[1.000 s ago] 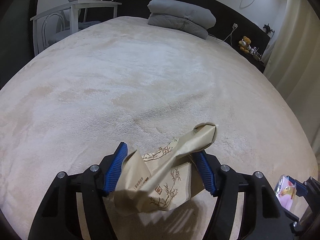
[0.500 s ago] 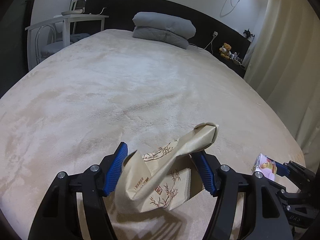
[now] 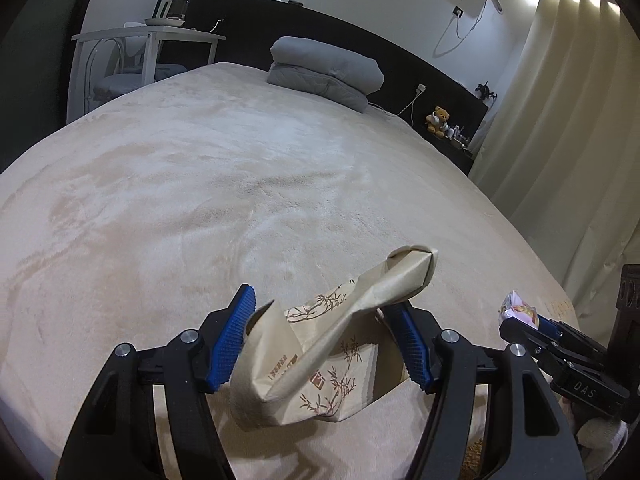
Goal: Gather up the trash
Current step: 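Carry the paper bag with the left tool while the right tool carries the snack pack to the bin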
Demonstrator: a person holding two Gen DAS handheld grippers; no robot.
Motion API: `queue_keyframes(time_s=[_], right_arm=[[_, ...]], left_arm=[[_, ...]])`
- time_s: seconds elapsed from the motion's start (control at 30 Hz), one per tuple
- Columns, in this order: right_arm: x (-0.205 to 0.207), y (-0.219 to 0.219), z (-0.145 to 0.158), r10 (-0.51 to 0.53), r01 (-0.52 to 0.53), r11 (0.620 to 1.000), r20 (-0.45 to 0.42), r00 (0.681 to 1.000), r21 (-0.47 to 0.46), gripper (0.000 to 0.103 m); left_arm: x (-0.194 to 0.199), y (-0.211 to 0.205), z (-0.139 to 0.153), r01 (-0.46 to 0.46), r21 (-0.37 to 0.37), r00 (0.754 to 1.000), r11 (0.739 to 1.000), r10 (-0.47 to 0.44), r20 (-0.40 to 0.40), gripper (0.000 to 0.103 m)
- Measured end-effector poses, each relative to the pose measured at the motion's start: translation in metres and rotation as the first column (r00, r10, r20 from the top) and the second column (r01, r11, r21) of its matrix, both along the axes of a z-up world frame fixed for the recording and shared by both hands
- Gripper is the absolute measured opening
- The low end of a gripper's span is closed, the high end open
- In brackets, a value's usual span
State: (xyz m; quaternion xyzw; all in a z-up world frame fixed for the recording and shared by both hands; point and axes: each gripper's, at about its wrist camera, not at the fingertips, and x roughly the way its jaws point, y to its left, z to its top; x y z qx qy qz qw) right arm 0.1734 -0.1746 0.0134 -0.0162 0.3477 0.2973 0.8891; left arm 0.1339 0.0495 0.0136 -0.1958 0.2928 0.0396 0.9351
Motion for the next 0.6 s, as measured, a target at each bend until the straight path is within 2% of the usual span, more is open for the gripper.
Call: queue_keyframes(time_s=[0.2,0.6], right_arm=[[-0.04,-0.007,-0.004,-0.003,0.003,1.0,-0.001,1.0,0.013,0.054],[-0.116,-0.033,-0.006,-0.02,0.02,0.997,-0.002,1.0,0.074,0.054]], left_arm=[[-0.047,-0.018,0.004,0.037,-0.025,0.997,0.999,-0.035,0.063,0.065],[-0.125,-0.057,0.009,0.152,0.006,0.98,0.988,-0.151,0.131,0.065]])
